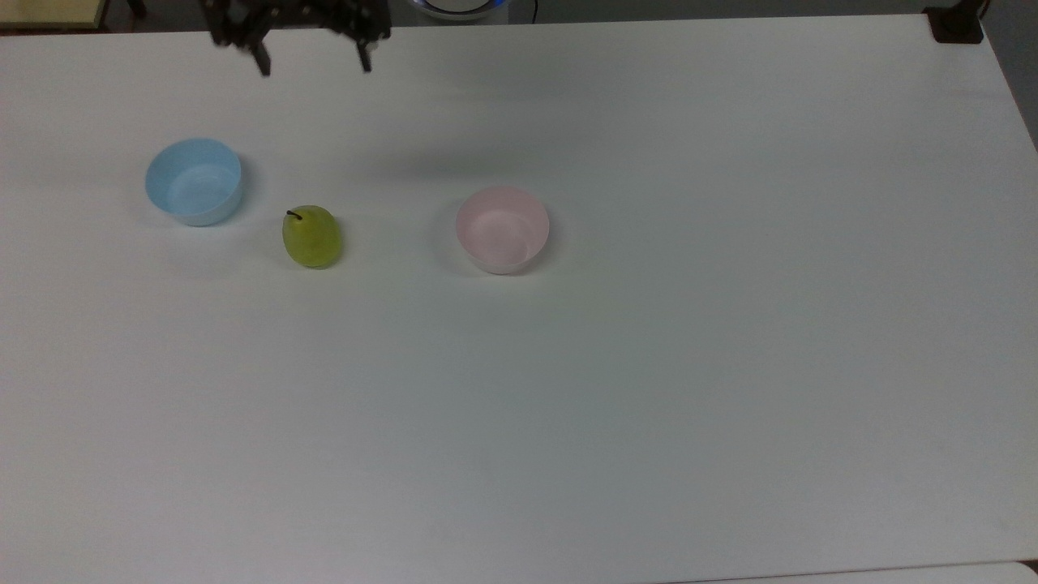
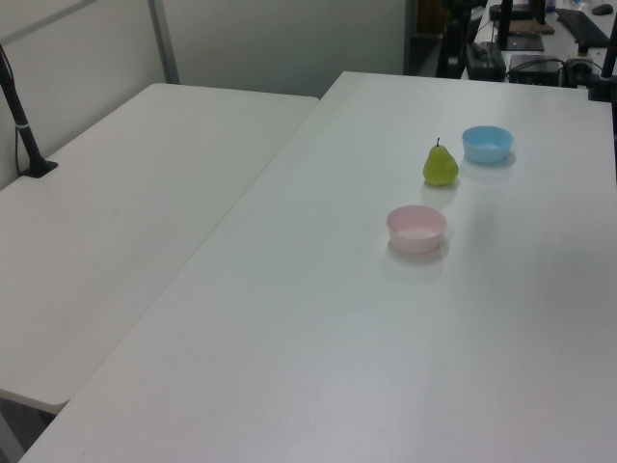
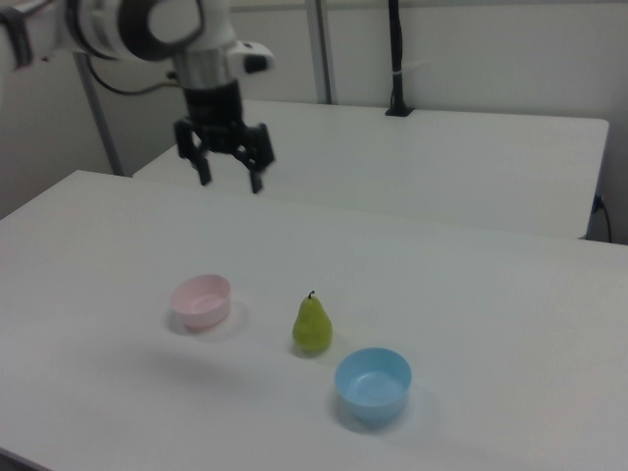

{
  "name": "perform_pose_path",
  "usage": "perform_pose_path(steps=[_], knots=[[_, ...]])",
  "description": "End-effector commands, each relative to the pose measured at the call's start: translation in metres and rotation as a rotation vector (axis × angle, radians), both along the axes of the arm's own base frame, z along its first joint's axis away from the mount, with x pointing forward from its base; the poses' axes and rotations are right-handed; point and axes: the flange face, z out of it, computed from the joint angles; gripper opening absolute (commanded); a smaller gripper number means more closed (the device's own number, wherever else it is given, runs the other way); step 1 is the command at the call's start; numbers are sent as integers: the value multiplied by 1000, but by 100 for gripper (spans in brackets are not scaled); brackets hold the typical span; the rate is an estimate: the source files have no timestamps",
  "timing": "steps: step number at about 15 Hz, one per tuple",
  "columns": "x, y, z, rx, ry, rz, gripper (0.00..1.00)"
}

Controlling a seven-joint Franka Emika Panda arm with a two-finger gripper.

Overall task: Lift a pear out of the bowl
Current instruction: 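Open the gripper, release the pear, and raise the gripper away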

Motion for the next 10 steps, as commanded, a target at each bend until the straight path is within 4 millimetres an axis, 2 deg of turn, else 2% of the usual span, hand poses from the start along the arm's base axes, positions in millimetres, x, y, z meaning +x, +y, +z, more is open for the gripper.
perform_pose_path(steps=[1, 2, 4, 10], knots=[[-25, 60, 9, 22, 13, -57, 100], [-24, 75, 4, 24, -10, -28, 100], [-13, 83, -10, 31, -79, -4, 100], [-12, 80, -8, 29, -87, 32, 100]])
